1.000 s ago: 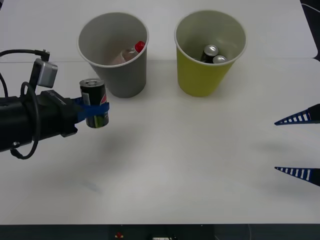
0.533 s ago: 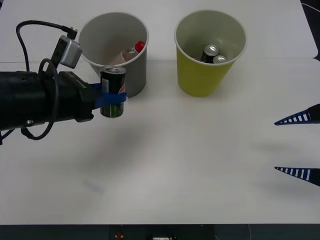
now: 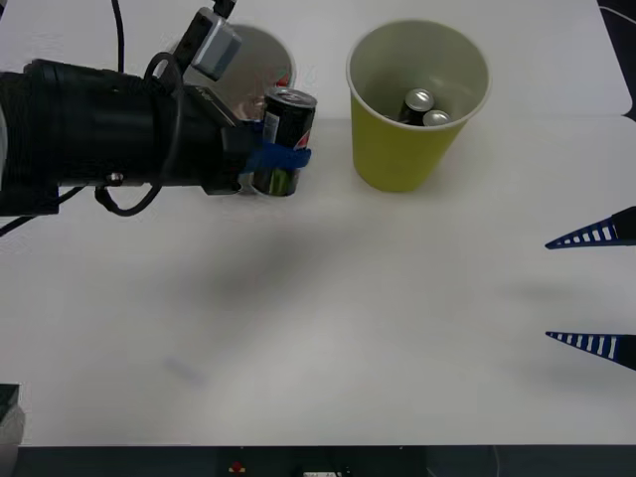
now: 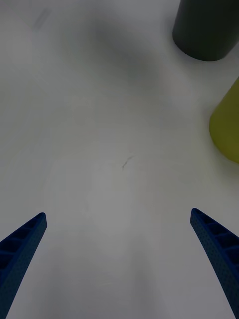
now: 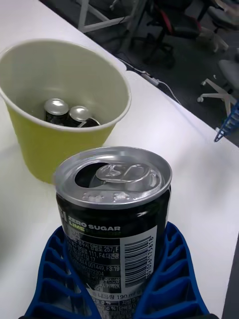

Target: Put the can into the green bin and the plastic bottle into the gray bin

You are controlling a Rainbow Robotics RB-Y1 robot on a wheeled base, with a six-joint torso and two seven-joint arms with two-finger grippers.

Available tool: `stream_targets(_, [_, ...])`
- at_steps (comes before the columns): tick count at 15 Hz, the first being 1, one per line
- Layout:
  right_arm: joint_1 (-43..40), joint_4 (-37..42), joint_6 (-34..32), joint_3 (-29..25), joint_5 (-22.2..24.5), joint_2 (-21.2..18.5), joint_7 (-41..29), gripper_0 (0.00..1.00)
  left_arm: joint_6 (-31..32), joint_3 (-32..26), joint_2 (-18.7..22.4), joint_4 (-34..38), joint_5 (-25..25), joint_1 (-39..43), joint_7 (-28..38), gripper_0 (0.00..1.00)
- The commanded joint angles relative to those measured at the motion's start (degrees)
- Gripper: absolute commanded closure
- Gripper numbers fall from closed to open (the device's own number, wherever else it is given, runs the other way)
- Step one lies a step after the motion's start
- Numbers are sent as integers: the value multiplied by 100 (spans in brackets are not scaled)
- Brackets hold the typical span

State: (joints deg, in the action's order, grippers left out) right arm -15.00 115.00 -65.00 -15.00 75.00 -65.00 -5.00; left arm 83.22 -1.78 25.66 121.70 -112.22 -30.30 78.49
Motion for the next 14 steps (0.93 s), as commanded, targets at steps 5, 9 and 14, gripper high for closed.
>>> stream_targets(5, [0, 0, 0, 0, 0, 0, 0, 0, -52, 960, 0, -1580, -494, -1971, -1, 100])
stream_targets(9, [0, 0, 0, 0, 0, 0, 0, 0, -895, 1760, -26, -2810, -696, -2929, -1, 100])
stream_targets(14, [0, 0, 0, 0, 0, 0, 0, 0, -1282, 1918, -712, -4260, -1180, -3835, -1, 100])
